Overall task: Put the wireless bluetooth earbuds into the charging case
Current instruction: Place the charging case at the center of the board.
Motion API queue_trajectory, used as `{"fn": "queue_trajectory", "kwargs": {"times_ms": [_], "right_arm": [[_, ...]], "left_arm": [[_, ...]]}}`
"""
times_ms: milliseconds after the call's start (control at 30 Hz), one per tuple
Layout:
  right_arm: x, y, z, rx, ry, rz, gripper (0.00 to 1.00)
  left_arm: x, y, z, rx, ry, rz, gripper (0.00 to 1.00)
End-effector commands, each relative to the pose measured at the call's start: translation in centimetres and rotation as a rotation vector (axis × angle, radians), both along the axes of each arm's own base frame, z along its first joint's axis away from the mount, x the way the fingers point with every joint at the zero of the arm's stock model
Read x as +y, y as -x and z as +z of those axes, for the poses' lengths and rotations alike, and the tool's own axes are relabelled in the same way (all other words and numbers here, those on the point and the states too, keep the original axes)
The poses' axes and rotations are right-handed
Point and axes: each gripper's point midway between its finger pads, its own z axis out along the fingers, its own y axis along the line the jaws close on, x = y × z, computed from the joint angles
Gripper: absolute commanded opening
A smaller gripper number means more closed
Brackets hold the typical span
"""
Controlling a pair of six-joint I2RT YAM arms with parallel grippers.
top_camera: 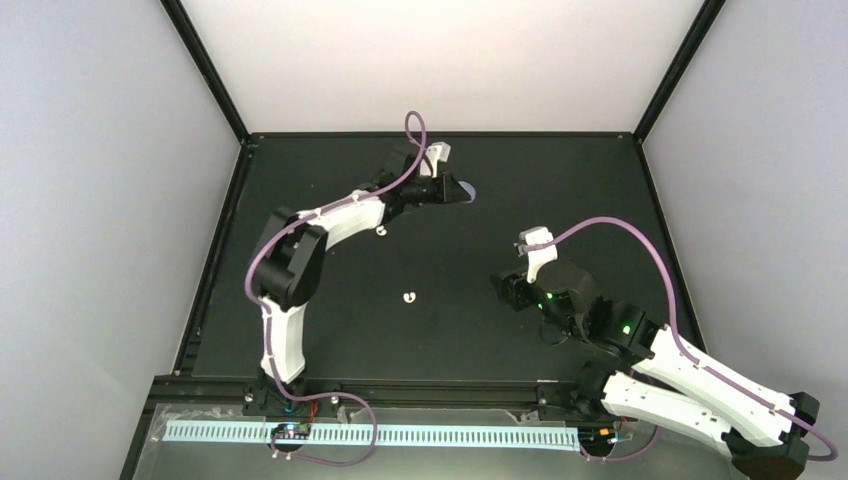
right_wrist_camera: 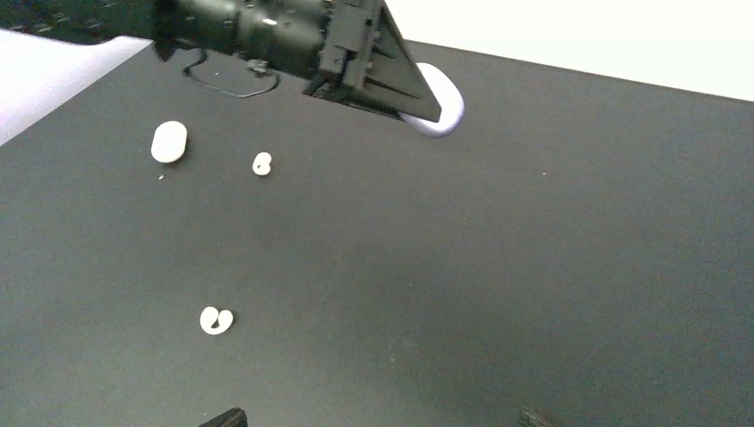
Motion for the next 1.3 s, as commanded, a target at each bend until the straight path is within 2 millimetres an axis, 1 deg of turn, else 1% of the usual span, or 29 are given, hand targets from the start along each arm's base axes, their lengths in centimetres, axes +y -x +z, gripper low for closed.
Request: {"fn": "queue_trajectory", "kwargs": {"times_ms": [0,100,200,367,433,500,600,733,900,1133,1267], "right_arm": [[0.4,0.1,0.0,0.012,-0.049,0.005,0.79],[0.3,0.1,-0.2,0.011,-0.036,0.005,0.79],[-0.5,-0.3,-0.5,0.004,0.001,-0.037,0.8],[-0.1,-0.1,-0.6,0.014,-0.006,-0.015,0.8],[-0.3,-0.2,-0.4,0.008,0.001,-0.026,0.8],[-1.0,-0.4,0.1,-0.008,0.003,-0.061,0.8],[-1.7,-0.3,1.2,-0.036,-0.01,-0.077,0.8],[-2.3,-0.1,2.1,-0.051,-0.029,-0.087,0.8],[-3.0,-0.1,3.1,-0.08,-0.047,-0.107,0.8],[-3.4,0.0,3.7,-0.094,-0.043,-0.115,0.8],[-3.6,0.0,3.9,-0.096,-0.047,-0.119,0.8]], "left_arm": [[-0.2,-2.5,-2.3,0.101,-0.043,0.012,0.02],[-0.4,-3.6,-4.0,0.139,-0.077,0.025,0.02],[-0.4,-3.9,-5.8,0.178,-0.098,0.037,0.02],[-0.1,-3.8,-8.3,0.236,-0.133,0.055,0.01],[0.1,-3.7,-9.2,0.262,-0.147,0.068,0.02],[0.4,-3.5,-10.0,0.286,-0.161,0.079,0.02],[0.7,-3.2,-10.7,0.305,-0.181,0.087,0.02],[1.0,-3.0,-11.6,0.319,-0.206,0.095,0.07],[1.1,-2.7,-12.7,0.343,-0.222,0.09,0.12],[1.5,-2.4,-13.3,0.354,-0.247,0.089,0.19],[1.7,-2.1,-13.5,0.359,-0.258,0.091,0.25]]}}
